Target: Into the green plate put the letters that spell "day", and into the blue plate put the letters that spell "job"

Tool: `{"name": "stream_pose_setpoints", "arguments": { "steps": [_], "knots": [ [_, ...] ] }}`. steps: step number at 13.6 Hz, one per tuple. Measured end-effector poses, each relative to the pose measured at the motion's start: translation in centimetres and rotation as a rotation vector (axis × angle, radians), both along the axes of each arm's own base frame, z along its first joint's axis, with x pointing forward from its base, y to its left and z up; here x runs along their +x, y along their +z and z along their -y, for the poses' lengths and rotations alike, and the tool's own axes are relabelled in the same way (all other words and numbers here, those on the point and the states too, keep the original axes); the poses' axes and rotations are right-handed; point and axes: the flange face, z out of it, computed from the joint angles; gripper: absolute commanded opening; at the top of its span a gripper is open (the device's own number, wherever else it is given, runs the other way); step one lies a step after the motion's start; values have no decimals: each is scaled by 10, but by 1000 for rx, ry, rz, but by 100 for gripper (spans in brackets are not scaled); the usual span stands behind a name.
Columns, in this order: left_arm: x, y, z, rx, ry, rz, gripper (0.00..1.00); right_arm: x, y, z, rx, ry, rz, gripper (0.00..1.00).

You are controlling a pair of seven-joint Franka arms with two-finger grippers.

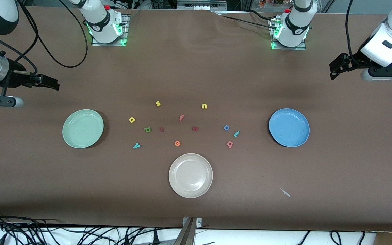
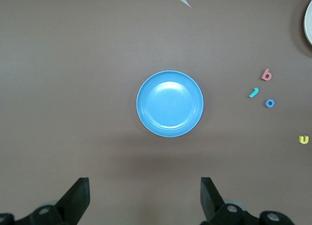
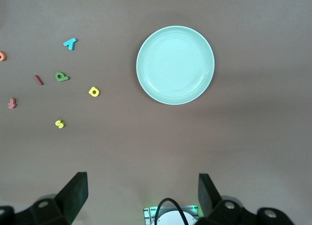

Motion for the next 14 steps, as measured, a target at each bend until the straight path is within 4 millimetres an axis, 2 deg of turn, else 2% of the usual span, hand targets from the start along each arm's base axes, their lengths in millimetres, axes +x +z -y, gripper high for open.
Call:
{"name": "stream_pose_setpoints", "arguments": {
  "steps": [6,14],
  "knots": [
    [-1,-1,3,2,-5,-11,100,3,0,-1,1,1,17,100],
    [-3,-14,43,11,-79,-43,100,18,-23,-11,40,1,31,100]
  ]
}}
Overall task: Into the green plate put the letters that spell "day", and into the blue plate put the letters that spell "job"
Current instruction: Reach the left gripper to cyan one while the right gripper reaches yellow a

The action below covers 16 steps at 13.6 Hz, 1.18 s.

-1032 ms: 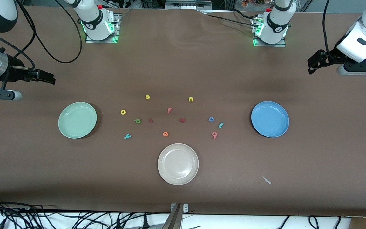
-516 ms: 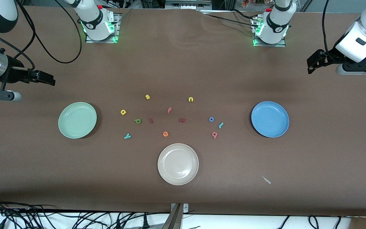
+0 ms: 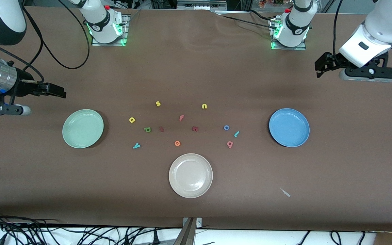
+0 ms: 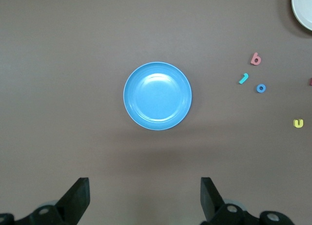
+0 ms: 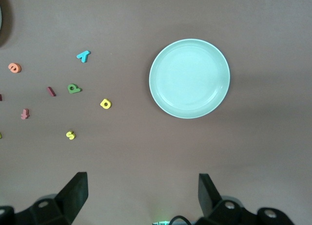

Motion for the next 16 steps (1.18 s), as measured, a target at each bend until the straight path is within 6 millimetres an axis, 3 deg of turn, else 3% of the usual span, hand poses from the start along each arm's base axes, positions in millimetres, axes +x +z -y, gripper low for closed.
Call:
{"name": "stream_pose_setpoints", "arguments": {
  "steps": [2,5,8,10,13,16],
  "knots": [
    [5,-19,7,2,-13,-38,100,2,-3,-1,0,2,0,100],
    [33,-79,16,-3,-32,-138,100,3,-11,-6,-9,13,-14,100],
    [68,-137,29,-26,-52,-217,100,3,-28,-45,-38,86,-39,100],
    [86,-166,55,-42,-88,-244,100,3,-51,-81,-44,144,-67,100],
    [103,-194,112,-67,-163,-208,100,5,-89,-126,-50,210,-63,100],
    [110,-234,152,-95,-214,-165,100,3,-127,-136,-45,222,-25,100]
  ]
}}
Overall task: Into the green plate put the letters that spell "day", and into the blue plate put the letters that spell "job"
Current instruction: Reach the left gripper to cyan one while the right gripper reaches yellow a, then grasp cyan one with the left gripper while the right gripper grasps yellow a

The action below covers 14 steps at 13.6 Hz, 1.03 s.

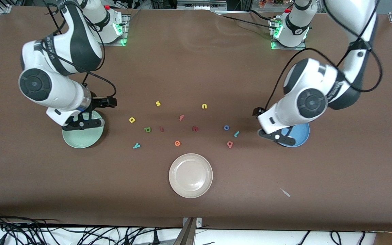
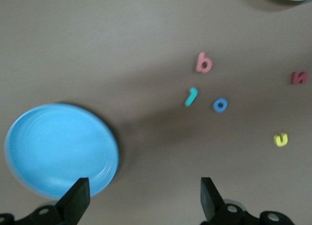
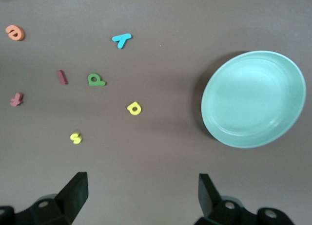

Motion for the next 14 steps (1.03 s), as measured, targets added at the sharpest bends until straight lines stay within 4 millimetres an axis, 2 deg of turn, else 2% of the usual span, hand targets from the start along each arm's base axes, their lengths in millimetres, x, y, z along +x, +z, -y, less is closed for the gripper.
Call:
{"name": "stream_pose_setpoints", "arguments": {
  "steps": [3,5,9,10,13,14],
  "knots": [
    [0,-44,35,-28,-37,26,100,-6,-40,-7,18,10,56,100],
    [-2,-74,51,-39,-54,29,95,-16,-72,-11,31,20,100,100],
    [-11,-140,57,-35,-97,80,83,-42,-127,-13,55,36,188,100],
    [-16,-150,57,-28,-113,84,75,-50,-140,-13,61,40,209,100],
    [-25,-164,65,-29,-137,93,71,-70,-170,-13,75,58,259,100],
    [-29,-171,69,-23,-154,96,67,-74,-180,-14,75,65,261,100]
  ]
}}
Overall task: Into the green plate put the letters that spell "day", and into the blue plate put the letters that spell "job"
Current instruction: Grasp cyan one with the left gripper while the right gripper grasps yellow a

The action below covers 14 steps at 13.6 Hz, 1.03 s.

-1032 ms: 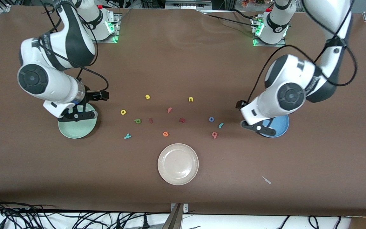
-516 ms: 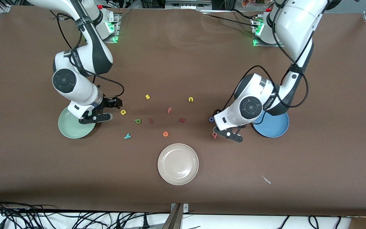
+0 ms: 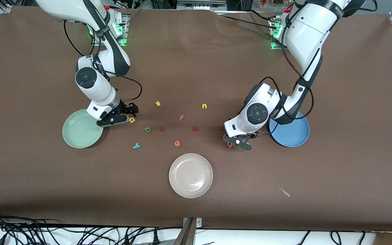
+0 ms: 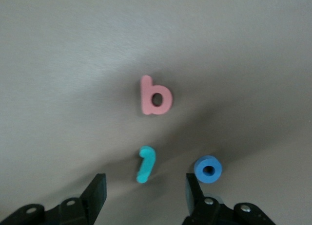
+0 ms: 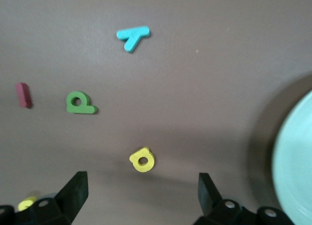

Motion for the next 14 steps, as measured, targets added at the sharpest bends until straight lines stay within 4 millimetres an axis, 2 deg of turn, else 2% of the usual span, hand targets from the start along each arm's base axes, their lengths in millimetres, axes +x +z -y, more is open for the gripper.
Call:
{"name": "stream_pose_setpoints", "arguments": {
  "steps": [2,4,5,6,9,11,12,14],
  "knots": [
    [-4,-10,3,26,-42,18,57,-4,-18,-2,-8,40,-9,100],
    [-4,-15,2,31,-50,27,14,-5,-32,-3,-16,115,-21,100],
    [-3,-17,2,27,-50,34,3,-3,-37,-3,-18,138,-23,100],
    [-2,-16,1,27,-50,39,0,1,-38,-5,-17,149,-18,100],
    [-1,-14,2,25,-51,44,0,11,-40,-11,-16,192,-7,99],
    [0,-12,1,30,-50,39,0,14,-47,-13,-19,225,-12,90],
    [1,-6,-2,45,-49,22,0,14,-51,-13,-20,232,-17,87],
    [5,24,-21,99,-58,-37,0,12,-57,-13,-25,238,-38,83]
  ]
}}
